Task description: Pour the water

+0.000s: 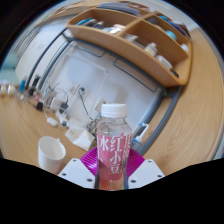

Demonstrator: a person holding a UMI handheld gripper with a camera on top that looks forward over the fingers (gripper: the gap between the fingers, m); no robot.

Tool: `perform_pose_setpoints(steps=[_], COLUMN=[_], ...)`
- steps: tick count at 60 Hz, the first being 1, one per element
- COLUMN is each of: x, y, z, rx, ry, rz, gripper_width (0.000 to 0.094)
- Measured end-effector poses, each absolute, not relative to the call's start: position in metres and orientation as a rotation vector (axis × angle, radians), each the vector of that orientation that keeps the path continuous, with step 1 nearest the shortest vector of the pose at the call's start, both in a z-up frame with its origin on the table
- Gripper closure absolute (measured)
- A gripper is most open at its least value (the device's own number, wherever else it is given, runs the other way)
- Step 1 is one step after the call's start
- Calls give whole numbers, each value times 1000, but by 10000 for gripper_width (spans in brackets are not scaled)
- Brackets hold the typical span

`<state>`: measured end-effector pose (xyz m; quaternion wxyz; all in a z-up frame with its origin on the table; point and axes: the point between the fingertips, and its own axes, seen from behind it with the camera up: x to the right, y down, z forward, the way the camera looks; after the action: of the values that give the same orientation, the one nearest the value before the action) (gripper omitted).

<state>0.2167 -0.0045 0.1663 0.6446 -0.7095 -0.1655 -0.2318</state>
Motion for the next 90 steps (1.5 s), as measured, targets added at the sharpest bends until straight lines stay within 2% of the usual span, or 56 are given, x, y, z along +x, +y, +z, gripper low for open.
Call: perform_pose_setpoints(steps=[7, 14, 28, 44, 54, 55, 56, 59, 62, 78, 90], x=[215, 224, 228, 228, 225, 224, 224, 222, 223, 226, 213], y=[2, 10, 19, 18, 15, 13, 12, 6, -4, -98, -150], z=[140, 122, 90, 94, 92, 91, 91, 92, 93, 101, 121], rx=[-1694, -1724, -1735, -1692, -1705, -1711, -1719, -1736, -1743, -1756, -1749], ry=[-141, -31, -27, -19, -42, -37, -36, -33, -28, 158, 207], rz=[-163, 3, -4, -10, -23, -23, -19, -18, -30, -54, -61], gripper_width=[607, 607, 599, 586, 445, 370, 354, 164, 55, 79, 73])
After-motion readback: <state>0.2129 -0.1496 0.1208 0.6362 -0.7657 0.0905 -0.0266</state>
